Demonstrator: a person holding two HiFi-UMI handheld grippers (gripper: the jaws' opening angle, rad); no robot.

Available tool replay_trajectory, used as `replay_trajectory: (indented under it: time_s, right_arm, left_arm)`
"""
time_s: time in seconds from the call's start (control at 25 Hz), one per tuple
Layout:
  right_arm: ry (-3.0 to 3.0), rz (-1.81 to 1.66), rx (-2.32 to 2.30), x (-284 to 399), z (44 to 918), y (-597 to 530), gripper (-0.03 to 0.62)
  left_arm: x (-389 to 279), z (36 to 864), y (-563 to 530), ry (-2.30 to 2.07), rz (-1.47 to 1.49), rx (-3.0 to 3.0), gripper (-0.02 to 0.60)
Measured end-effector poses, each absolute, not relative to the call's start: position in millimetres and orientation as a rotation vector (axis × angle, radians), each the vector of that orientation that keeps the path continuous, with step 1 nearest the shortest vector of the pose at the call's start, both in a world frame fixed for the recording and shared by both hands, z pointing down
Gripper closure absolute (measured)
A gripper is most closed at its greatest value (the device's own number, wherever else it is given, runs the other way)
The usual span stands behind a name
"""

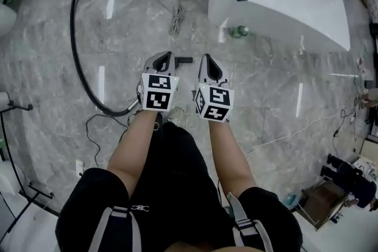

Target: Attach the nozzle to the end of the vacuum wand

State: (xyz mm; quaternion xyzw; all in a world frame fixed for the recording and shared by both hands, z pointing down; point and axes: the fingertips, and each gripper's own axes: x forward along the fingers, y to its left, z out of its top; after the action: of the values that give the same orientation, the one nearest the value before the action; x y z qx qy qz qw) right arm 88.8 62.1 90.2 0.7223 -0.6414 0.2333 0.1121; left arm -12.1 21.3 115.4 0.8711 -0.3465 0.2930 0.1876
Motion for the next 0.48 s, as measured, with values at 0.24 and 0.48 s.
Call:
replay_trajectory:
  time_s: [0.24, 0.48]
  right_arm:
    - [-1.923, 0.487, 2.469, 120, -92, 83, 0.583]
    - [-1.948, 0.437, 2.605, 131, -183, 87, 0.582]
  left_arm:
    - [13, -51, 19, -0.959, 0.679, 2.646, 0.574]
    - [15, -161, 18, -0.935, 0.636, 2.771, 0.574]
